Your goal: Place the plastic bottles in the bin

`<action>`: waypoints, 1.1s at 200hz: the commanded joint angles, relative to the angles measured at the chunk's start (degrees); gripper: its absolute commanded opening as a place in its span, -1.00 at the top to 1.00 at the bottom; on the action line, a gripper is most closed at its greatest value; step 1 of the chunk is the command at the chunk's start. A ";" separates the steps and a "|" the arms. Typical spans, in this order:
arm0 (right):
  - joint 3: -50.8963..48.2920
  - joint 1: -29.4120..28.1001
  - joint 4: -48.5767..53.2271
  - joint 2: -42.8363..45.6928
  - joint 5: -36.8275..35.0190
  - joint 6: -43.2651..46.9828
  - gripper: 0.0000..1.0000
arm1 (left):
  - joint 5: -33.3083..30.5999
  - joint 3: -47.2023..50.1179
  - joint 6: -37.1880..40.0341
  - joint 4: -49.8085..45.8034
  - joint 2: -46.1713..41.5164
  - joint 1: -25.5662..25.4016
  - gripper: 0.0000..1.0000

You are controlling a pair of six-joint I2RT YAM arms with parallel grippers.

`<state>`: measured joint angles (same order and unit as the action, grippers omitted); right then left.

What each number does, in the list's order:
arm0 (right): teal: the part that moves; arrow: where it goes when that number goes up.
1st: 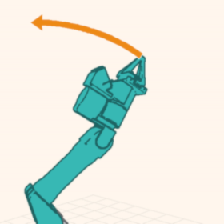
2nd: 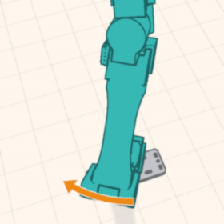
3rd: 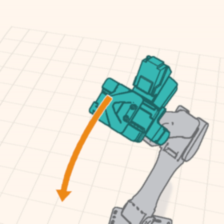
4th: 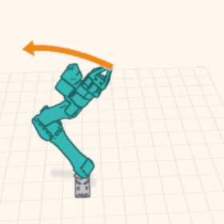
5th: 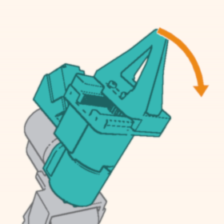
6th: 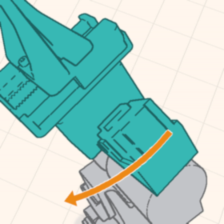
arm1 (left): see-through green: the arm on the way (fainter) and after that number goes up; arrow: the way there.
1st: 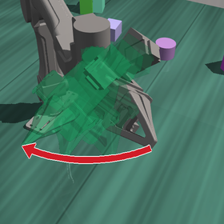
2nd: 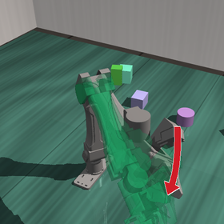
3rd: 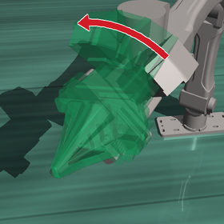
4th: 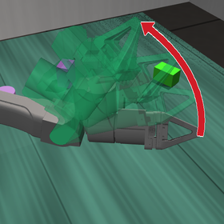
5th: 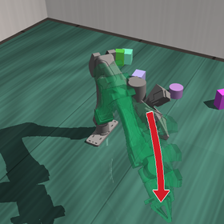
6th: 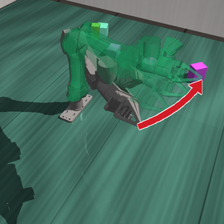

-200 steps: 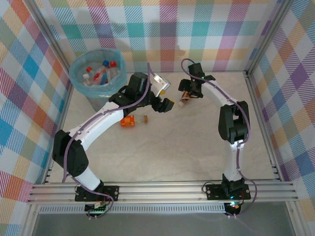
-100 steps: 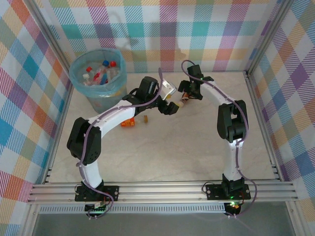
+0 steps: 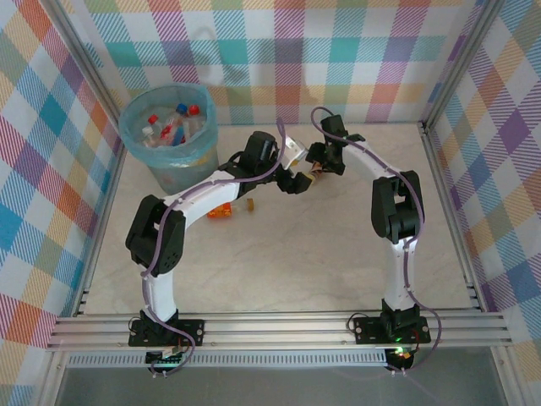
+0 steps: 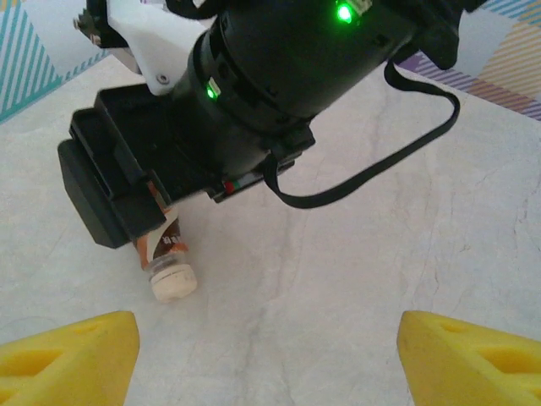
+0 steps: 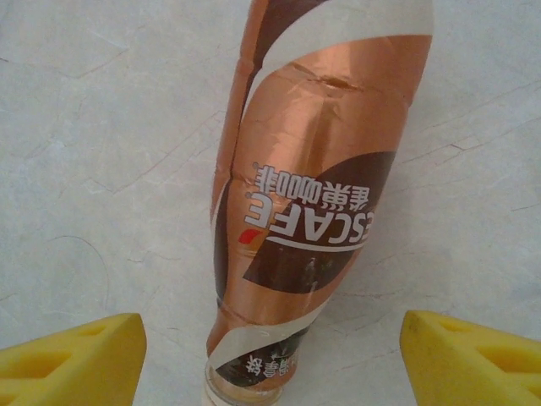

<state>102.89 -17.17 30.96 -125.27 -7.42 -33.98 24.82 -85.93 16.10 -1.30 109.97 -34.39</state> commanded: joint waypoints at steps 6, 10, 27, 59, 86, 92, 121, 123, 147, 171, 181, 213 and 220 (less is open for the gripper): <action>-0.58 0.56 0.59 -1.44 1.33 -1.82 -0.48 | 0.14 -2.32 -1.97 4.57 2.14 1.07 -0.59; -0.58 0.56 0.64 -1.61 1.43 -2.19 -0.48 | 0.07 -2.43 -2.40 4.98 2.36 1.23 -0.58; -0.41 0.70 1.02 -2.36 2.33 -3.41 -0.46 | -0.51 -2.72 -3.98 6.43 3.29 1.91 -0.57; -0.41 0.65 0.73 -3.83 4.15 -5.40 -0.36 | -2.59 -3.45 -5.40 7.23 4.37 2.56 -0.56; -0.41 0.74 0.15 -5.77 6.30 -7.10 -0.38 | -4.43 -4.75 -7.02 6.68 5.65 2.84 -0.55; -0.40 0.87 0.04 -6.21 6.68 -7.43 -0.37 | -4.87 -5.09 -7.21 6.23 5.84 2.84 -0.55; -0.83 1.17 -0.46 -7.53 8.01 -8.03 -0.19 | -6.15 -4.83 -7.99 5.41 5.05 2.84 -0.55; -0.89 1.24 -0.53 -7.53 8.07 -8.10 -0.18 | -6.24 -4.74 -8.01 5.43 5.00 2.84 -0.55; -1.98 1.64 -1.30 -7.46 8.55 -8.14 -0.09 | -6.80 -4.14 -8.86 5.32 4.45 2.84 -0.54; -3.06 2.13 -2.33 -7.36 9.55 -7.94 -0.07 | -7.50 -3.91 -9.66 4.58 3.48 2.84 -0.54; -3.52 2.40 -2.72 -7.35 10.26 -8.15 -0.08 | -7.91 -3.98 -10.13 4.32 3.06 2.84 -0.54; -3.49 2.78 -2.57 -7.88 11.20 -7.97 -0.34 | -7.53 -4.77 -11.59 2.32 1.55 2.84 -0.54; -3.55 2.76 -2.66 -7.89 11.14 -7.95 -0.26 | -7.34 -4.74 -11.85 2.07 1.11 2.84 -0.54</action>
<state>101.56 -14.90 28.64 -130.41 2.87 -41.67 17.26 -89.49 6.11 2.68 115.07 -31.94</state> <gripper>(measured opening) 0.673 0.771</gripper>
